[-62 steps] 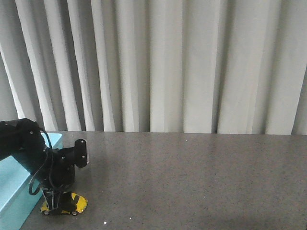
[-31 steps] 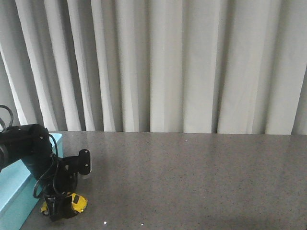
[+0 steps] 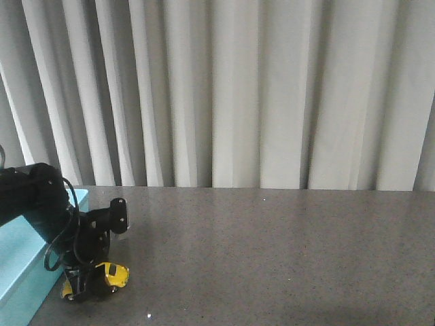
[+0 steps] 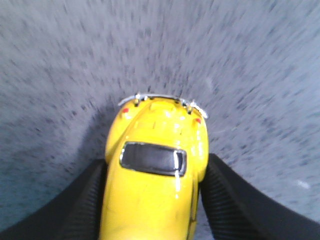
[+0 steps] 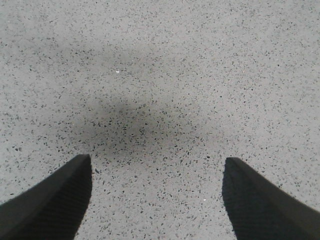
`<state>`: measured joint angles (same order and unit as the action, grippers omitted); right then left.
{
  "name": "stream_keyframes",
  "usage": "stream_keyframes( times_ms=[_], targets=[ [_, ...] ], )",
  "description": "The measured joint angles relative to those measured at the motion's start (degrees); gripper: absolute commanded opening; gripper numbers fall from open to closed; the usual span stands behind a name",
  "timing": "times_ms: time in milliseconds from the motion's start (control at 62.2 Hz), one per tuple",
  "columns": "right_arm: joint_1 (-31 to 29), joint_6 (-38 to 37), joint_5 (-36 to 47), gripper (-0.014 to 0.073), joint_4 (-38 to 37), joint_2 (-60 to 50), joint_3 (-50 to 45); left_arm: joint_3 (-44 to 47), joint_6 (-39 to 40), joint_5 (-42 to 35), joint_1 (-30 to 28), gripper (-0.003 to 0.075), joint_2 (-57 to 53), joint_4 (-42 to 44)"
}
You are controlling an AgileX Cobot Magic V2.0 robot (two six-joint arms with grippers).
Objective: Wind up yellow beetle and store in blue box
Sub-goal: 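Lift the beetle with the left gripper over the blue box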
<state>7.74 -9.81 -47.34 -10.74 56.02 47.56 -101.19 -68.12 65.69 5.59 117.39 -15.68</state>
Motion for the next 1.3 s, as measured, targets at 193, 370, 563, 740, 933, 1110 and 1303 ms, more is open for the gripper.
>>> stream_keyframes(
  times_ms=[193, 370, 563, 740, 933, 1110, 1303],
  targets=[
    [0.00, 0.00, 0.00, 0.0526, 0.00, 0.00, 0.00, 0.00, 1.09, 0.14, 0.00, 0.0245, -5.74, -5.08],
    [0.00, 0.00, 0.00, 0.0526, 0.00, 0.00, 0.00, 0.00, 8.69, -1.35, -0.20, 0.0245, -11.34, -5.40],
    [0.00, 0.00, 0.00, 0.0526, 0.00, 0.00, 0.00, 0.00, 22.80, -4.61, -4.34, 0.0245, -14.69, -2.14],
    [0.00, 0.00, 0.00, 0.0526, 0.00, 0.00, 0.00, 0.00, 33.94, -6.06, -11.59, 0.0245, -14.67, 0.53],
    [0.00, 0.00, 0.00, 0.0526, 0.00, 0.00, 0.00, 0.00, 39.91, -8.86, -18.23, 0.0245, -13.00, 0.87],
    [0.00, 0.00, 0.00, 0.0526, 0.00, 0.00, 0.00, 0.00, 42.43, -9.92, -20.25, 0.0245, -8.38, 0.87],
    [0.00, 0.00, 0.00, 0.0526, 0.00, 0.00, 0.00, 0.00, 42.87, -10.79, -20.25, 0.0245, -2.44, 1.03]
  ],
)
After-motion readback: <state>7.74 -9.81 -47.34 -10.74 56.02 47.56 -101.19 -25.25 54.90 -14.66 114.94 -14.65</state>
